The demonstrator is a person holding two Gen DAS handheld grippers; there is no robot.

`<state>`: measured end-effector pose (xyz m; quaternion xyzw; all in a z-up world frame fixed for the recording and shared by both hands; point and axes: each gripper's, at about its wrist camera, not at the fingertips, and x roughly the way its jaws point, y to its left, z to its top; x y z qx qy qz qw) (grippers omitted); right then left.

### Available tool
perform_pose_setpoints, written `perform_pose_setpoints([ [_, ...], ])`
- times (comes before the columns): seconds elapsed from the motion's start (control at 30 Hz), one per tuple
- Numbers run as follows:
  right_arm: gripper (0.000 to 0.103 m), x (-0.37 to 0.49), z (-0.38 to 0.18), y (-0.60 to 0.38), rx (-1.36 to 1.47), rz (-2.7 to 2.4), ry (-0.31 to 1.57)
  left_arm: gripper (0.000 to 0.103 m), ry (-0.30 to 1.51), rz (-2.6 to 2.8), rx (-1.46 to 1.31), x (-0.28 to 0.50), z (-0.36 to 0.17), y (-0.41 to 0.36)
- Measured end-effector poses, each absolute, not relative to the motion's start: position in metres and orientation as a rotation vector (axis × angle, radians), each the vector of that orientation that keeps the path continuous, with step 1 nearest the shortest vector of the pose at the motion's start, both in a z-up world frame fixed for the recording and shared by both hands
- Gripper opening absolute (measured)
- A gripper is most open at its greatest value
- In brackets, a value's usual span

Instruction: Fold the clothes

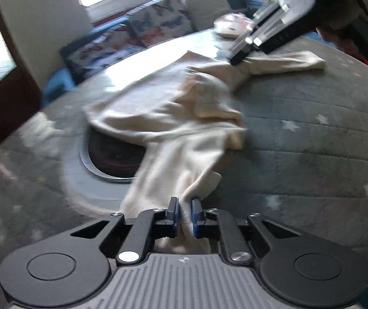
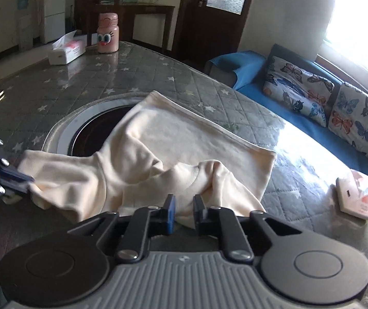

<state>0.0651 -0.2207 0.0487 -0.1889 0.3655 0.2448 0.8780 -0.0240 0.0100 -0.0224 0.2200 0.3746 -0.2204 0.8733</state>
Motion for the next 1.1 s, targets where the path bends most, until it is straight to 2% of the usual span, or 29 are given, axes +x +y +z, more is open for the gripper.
perform_pose_setpoints([
  [0.3,0.02,0.128,0.023,-0.217,-0.307,0.462,0.783,0.01,0.798,-0.284,0.425,-0.005,-0.009,0.074],
  [0.33,0.024,0.133,0.021,-0.215,-0.304,0.475,0.788,0.01,0.804,-0.28,0.423,-0.003,-0.011,0.077],
  [0.37,0.032,0.141,0.016,-0.211,-0.307,0.508,0.802,0.01,0.809,-0.275,0.422,0.0,-0.012,0.08],
  [0.5,0.035,0.157,0.002,-0.197,-0.331,0.594,0.834,0.01,0.828,-0.25,0.421,0.009,-0.018,0.093],
  [0.6,0.028,0.163,-0.003,-0.194,-0.295,0.646,0.867,0.01,0.834,-0.224,0.415,0.016,-0.02,0.101],
  [0.63,0.015,0.161,-0.001,-0.196,-0.278,0.664,0.875,0.01,0.835,-0.217,0.411,0.017,-0.019,0.102],
  [0.67,0.009,0.159,0.002,-0.199,-0.261,0.682,0.883,0.01,0.837,-0.21,0.407,0.018,-0.019,0.104],
  [0.8,0.007,0.144,0.013,-0.209,-0.209,0.748,0.899,0.01,0.843,-0.183,0.401,0.023,-0.021,0.113],
  [1.1,0.006,0.029,0.043,-0.206,-0.258,0.891,0.816,0.01,0.84,-0.144,0.385,0.011,-0.022,0.13],
])
